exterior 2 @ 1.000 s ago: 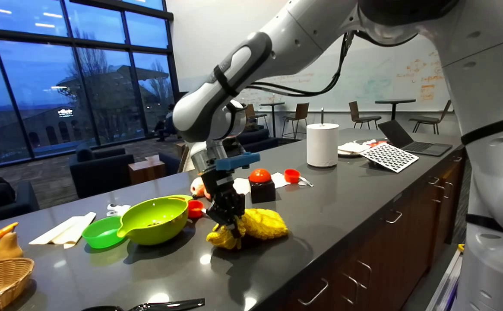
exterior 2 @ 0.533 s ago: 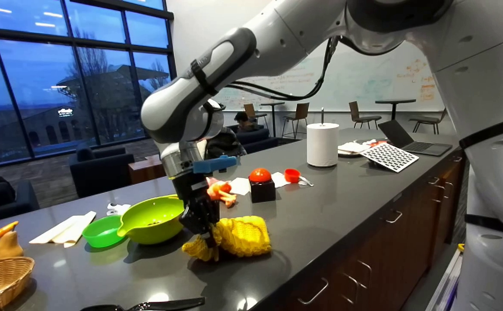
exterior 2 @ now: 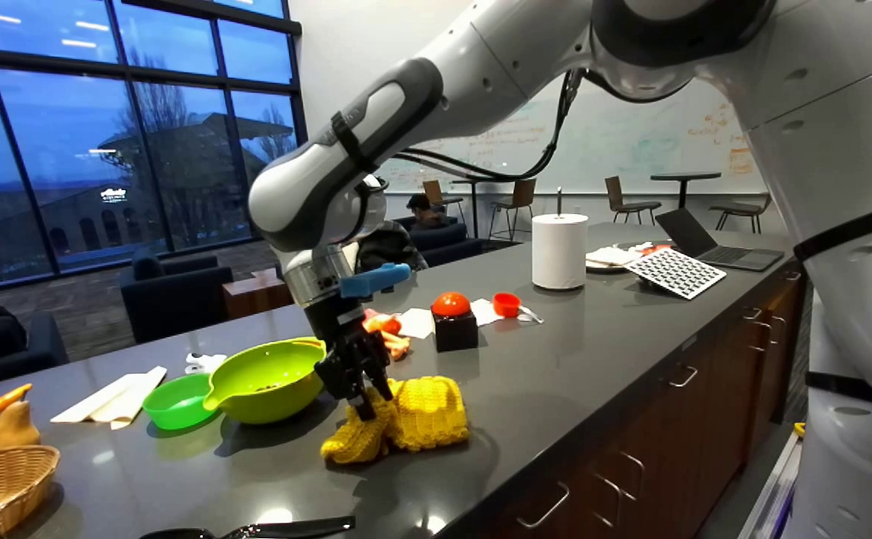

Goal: Unfold the yellow cloth and then fold it again

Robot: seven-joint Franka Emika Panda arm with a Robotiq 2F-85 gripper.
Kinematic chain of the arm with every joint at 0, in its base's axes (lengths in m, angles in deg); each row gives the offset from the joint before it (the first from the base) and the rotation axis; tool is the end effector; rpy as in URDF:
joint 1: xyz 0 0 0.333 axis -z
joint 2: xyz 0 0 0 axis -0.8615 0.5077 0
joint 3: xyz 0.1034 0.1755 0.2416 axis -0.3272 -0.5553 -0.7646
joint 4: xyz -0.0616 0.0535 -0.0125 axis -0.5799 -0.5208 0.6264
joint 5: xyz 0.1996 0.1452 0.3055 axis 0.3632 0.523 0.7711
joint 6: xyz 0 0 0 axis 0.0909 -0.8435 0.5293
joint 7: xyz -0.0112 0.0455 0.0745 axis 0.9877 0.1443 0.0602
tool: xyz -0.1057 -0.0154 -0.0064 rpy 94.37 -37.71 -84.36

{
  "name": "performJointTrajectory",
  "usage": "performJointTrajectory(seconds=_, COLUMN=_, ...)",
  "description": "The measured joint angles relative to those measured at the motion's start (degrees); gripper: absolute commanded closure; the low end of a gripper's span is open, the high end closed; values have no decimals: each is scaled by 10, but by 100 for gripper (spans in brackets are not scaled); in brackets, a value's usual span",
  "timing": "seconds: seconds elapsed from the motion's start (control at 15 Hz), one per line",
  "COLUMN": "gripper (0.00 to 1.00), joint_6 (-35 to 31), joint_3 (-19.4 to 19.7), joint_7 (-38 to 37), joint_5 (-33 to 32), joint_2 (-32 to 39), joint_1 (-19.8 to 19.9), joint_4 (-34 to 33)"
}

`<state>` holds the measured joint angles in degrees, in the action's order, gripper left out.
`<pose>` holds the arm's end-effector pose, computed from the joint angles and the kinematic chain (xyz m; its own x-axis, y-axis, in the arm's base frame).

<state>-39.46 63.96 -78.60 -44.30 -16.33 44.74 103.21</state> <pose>0.5426 0.2681 0.3132 0.7639 0.5225 -0.3788 0.5185 -0.8463 -0.1218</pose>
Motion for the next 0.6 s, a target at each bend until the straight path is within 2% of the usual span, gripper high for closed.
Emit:
performJointTrajectory(seconds=0.13, gripper=2, joint_6=0, joint_3=8, joint_7=-9, joint_5=-5, joint_2=-3, joint_1=4, joint_4=-1)
performJointTrajectory(seconds=0.2, gripper=0, joint_6=0, joint_3=13, joint_7=-14, joint_5=-5, joint_2=-5, joint_1=7, joint_4=-1)
performJointTrajectory(seconds=0.6, gripper=0, joint_6=-2, joint_3=38, joint_7=-50, joint_5=17, joint_2=-30, joint_1=45, joint_4=16)
